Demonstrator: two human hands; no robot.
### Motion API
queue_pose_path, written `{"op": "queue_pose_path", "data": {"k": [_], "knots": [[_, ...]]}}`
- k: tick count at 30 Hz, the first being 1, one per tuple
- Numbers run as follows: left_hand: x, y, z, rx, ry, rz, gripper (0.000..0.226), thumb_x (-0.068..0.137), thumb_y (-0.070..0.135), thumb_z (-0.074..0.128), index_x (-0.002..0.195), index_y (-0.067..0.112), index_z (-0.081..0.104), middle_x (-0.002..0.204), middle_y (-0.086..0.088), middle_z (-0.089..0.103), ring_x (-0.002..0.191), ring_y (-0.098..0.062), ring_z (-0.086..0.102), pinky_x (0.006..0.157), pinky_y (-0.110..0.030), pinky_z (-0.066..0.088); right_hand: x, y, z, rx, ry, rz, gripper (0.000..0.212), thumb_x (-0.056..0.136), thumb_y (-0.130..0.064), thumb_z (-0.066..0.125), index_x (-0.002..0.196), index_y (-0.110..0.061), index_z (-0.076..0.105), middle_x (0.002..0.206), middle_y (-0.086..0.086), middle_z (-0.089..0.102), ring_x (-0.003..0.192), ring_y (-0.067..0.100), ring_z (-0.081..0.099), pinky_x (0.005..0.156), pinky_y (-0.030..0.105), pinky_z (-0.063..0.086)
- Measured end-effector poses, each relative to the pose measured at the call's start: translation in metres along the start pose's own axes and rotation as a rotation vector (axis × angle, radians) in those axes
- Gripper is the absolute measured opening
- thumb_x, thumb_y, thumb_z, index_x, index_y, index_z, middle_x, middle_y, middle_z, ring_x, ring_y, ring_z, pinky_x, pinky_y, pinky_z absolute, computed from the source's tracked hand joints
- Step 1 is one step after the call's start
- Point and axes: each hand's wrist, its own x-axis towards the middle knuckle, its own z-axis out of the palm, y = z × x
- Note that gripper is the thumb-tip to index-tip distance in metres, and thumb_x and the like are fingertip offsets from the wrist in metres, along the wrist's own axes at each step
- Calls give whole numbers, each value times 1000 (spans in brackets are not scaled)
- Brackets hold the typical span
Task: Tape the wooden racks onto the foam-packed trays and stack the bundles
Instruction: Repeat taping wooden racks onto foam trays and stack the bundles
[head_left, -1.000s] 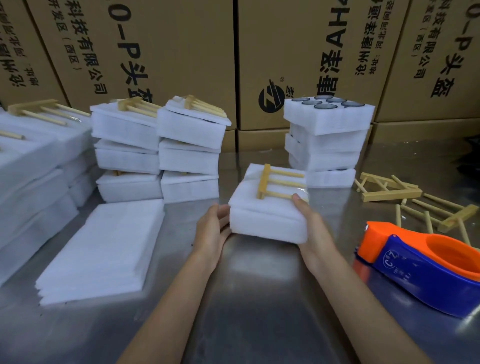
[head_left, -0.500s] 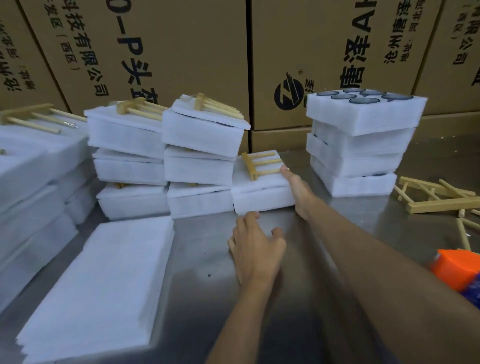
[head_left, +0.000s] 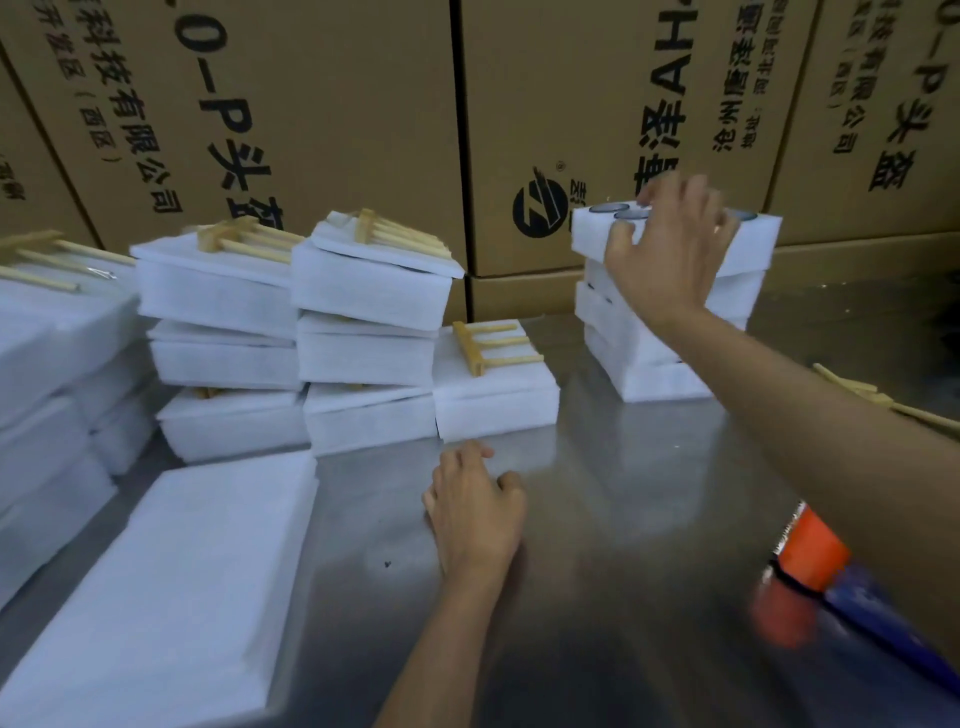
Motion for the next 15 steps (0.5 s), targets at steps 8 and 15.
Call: {"op": "queue_pose_path", "data": {"k": [8, 15], "knots": [[1, -2, 3, 39, -8, 27, 29, 88, 29, 54, 116, 29, 53, 122, 4, 48, 122, -18, 42, 108, -35, 25, 53, 72, -14, -65, -572, 163, 48, 97, -32, 23, 131, -28, 56, 140, 19, 45, 138, 35, 25, 110, 53, 19], [1, -1, 3, 41, -13, 31, 25, 88, 28, 54, 112, 29, 55, 122, 5, 48, 122, -18, 42, 106, -35, 24, 59, 82, -29, -107, -772, -40, 50, 89, -22, 62, 139, -22, 51, 138, 25, 38, 135, 37, 27, 109, 42, 26]]}}
